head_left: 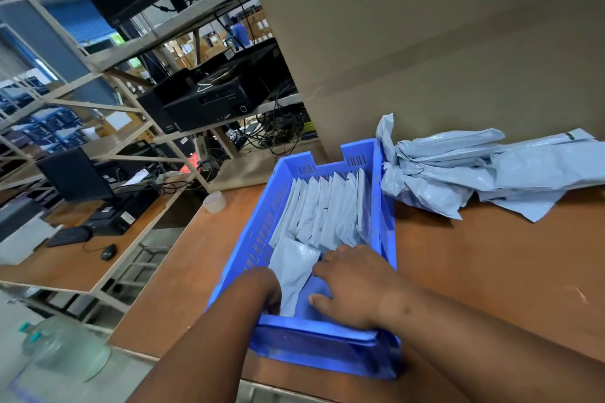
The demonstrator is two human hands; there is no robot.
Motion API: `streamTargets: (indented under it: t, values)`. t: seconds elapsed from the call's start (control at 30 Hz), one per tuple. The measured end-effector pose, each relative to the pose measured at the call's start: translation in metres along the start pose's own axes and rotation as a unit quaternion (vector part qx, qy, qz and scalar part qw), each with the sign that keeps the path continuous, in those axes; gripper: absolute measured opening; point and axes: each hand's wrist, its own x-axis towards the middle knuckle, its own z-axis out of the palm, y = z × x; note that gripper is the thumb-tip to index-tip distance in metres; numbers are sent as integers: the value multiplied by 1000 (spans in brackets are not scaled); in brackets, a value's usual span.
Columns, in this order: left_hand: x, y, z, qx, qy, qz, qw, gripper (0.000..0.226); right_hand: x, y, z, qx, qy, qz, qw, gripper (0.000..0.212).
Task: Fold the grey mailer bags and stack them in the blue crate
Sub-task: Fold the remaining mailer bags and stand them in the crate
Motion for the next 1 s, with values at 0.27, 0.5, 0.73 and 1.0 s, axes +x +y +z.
streamTargets:
  t: [0.27, 0.5, 0.73, 1.0]
  values:
    - [-8, -3, -19, 117, 285, 115, 945, 35, 0, 1, -1, -10, -8, 0, 1000, 50]
    - [31, 14, -10, 327, 318, 425, 782, 72, 0, -3, -9, -55, -89, -13, 994, 61]
    - [68, 4, 2, 460, 150, 266, 834, 114, 5, -4, -8, -83, -130, -12, 988, 66]
    - [65, 3, 1, 416, 174, 326, 831, 121, 4, -6, -5, -83, -132, -14, 988, 65]
